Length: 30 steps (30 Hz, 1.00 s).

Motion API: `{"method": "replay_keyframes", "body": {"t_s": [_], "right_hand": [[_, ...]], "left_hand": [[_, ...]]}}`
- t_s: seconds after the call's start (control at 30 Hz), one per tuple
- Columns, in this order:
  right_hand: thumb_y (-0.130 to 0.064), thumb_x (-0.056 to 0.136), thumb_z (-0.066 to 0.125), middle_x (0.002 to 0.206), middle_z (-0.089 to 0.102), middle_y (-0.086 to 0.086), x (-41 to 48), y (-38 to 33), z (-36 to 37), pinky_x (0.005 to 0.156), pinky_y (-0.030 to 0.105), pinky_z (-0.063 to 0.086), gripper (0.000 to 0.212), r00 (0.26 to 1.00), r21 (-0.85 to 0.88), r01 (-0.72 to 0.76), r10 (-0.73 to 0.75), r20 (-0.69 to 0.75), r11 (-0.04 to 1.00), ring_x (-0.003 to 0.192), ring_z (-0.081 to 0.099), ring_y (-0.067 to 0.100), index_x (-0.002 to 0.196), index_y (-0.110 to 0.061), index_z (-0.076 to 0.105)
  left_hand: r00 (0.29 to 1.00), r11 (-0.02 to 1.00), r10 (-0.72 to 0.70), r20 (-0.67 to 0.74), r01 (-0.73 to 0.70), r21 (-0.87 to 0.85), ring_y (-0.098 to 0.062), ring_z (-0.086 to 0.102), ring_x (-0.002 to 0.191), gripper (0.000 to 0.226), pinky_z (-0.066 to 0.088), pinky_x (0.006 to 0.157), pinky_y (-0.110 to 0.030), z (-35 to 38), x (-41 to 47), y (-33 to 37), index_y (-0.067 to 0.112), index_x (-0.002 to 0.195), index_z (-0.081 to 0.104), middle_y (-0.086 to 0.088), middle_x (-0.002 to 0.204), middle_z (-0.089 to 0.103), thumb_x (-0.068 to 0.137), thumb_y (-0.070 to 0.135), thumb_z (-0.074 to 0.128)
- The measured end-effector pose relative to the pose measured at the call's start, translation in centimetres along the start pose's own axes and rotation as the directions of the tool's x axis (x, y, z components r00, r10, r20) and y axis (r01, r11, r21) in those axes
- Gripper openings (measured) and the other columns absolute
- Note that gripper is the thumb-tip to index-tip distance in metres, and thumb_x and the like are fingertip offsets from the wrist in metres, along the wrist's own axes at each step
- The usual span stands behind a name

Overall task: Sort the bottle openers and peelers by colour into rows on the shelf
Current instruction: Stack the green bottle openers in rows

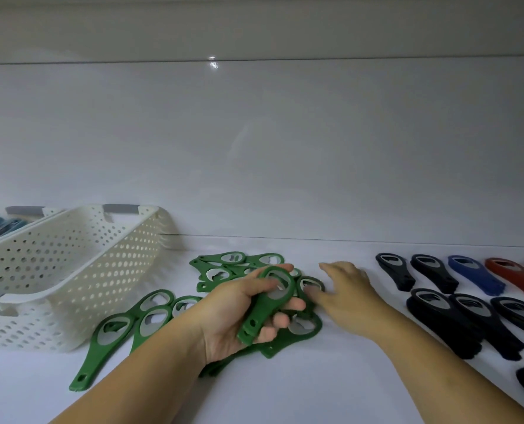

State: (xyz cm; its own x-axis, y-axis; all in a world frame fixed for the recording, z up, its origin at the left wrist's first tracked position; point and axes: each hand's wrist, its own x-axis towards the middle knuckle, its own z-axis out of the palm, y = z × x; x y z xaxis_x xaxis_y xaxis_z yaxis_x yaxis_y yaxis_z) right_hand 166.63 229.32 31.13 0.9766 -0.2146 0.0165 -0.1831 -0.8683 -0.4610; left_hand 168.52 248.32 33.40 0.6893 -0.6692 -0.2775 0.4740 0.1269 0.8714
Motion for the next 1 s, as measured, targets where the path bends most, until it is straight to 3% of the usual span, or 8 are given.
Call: {"method": "replay_keyframes", "body": {"t_s": [0.1,0.2,0.3,0.5,0.63,0.73,0.9,1.0], "right_hand": [[-0.066,0.087,0.04,0.136,0.04,0.001,0.4,-0.5,0.6,0.106,0.04,0.027,0.046,0.995,-0.149,-0.008,0.023,0.093,0.989,0.135,0.028,0.025,0.113,-0.03,0.052],[-0.064,0.076,0.057,0.09,0.051,-0.008,0.5,-0.6,0.5,0.079,0.034,0.043,0.036,0.999,0.008,0.007,-0.006,-0.032,1.0,0.096,0.051,0.02,0.074,-0.029,0.049],[-0.04,0.081,0.069,0.086,0.063,-0.006,0.5,0.0,-0.2,0.074,0.031,0.048,0.019,0.988,0.306,0.019,0.029,-0.152,0.952,0.084,0.059,0.018,0.084,-0.024,0.061],[-0.013,0.087,0.066,0.061,0.062,-0.004,0.0,-0.4,-1.5,0.055,0.024,0.041,0.014,0.975,0.795,0.005,0.175,-0.14,0.607,0.051,0.048,0.01,0.075,-0.019,0.07],[-0.007,0.087,0.064,0.063,0.065,0.0,-1.6,-1.9,-2.2,0.046,0.018,0.045,0.007,0.999,0.933,-0.024,0.043,0.009,0.36,0.048,0.053,0.009,0.083,-0.008,0.07],[-0.008,0.087,0.065,0.061,0.066,0.001,-2.3,-2.9,-1.5,0.049,0.02,0.048,0.005,0.999,0.89,-0.019,-0.036,0.04,0.456,0.049,0.057,0.011,0.086,-0.005,0.068],[-0.016,0.086,0.068,0.066,0.065,0.002,-2.1,-2.9,-1.4,0.053,0.021,0.05,0.004,0.999,0.764,0.036,-0.02,-0.03,0.644,0.056,0.06,0.012,0.083,-0.013,0.07],[-0.038,0.078,0.073,0.076,0.065,-0.009,-2.0,-1.6,-1.7,0.06,0.02,0.046,0.012,0.987,0.244,0.121,-0.09,-0.133,0.962,0.066,0.058,0.005,0.078,-0.027,0.068]], "left_hand": [[1.0,1.0,-0.009,0.011,0.009,-0.013,-0.022,0.058,0.051,0.03,0.044,0.035,-0.019,0.2,-0.2,0.0,0.026,0.123,0.056,-0.021,0.094,0.067,0.099,0.019,0.04],[1.0,1.0,-0.003,-0.003,0.003,-0.027,-0.02,0.052,0.05,0.03,0.039,0.034,-0.017,0.3,-0.3,-0.1,0.033,0.124,0.056,-0.017,0.084,0.064,0.099,0.023,0.042],[0.996,0.997,0.018,-0.083,-0.024,-0.072,-0.018,0.048,0.05,0.027,0.041,0.035,-0.018,0.2,-0.1,0.1,0.03,0.12,0.062,-0.012,0.074,0.055,0.096,0.031,0.048],[0.974,0.981,0.078,-0.211,-0.113,-0.156,-0.036,0.065,0.075,0.039,0.06,0.072,-0.047,-0.4,1.0,-0.1,0.008,0.12,0.058,-0.017,0.071,0.058,0.101,0.036,0.04],[0.996,0.995,-0.009,-0.086,0.0,-0.103,-0.04,0.068,0.083,0.051,0.06,0.067,-0.045,0.2,0.5,-0.3,0.0,0.117,0.059,-0.019,0.088,0.067,0.098,0.043,0.039],[0.999,0.999,-0.033,0.032,0.034,-0.027,-0.029,0.07,0.069,0.049,0.057,0.048,-0.03,0.4,-0.1,-0.3,0.003,0.108,0.065,-0.018,0.089,0.068,0.086,0.045,0.051],[0.999,1.0,-0.001,0.039,0.0,0.006,-0.02,0.062,0.053,0.034,0.049,0.038,-0.022,0.0,-0.2,0.0,0.02,0.121,0.057,-0.025,0.102,0.067,0.094,0.001,0.048],[1.0,0.996,0.023,0.021,-0.022,-0.083,-0.023,0.062,0.049,0.044,0.05,0.037,-0.023,-0.1,-0.1,0.2,0.023,0.123,0.056,-0.028,0.101,0.068,0.092,-0.004,0.041]]}}
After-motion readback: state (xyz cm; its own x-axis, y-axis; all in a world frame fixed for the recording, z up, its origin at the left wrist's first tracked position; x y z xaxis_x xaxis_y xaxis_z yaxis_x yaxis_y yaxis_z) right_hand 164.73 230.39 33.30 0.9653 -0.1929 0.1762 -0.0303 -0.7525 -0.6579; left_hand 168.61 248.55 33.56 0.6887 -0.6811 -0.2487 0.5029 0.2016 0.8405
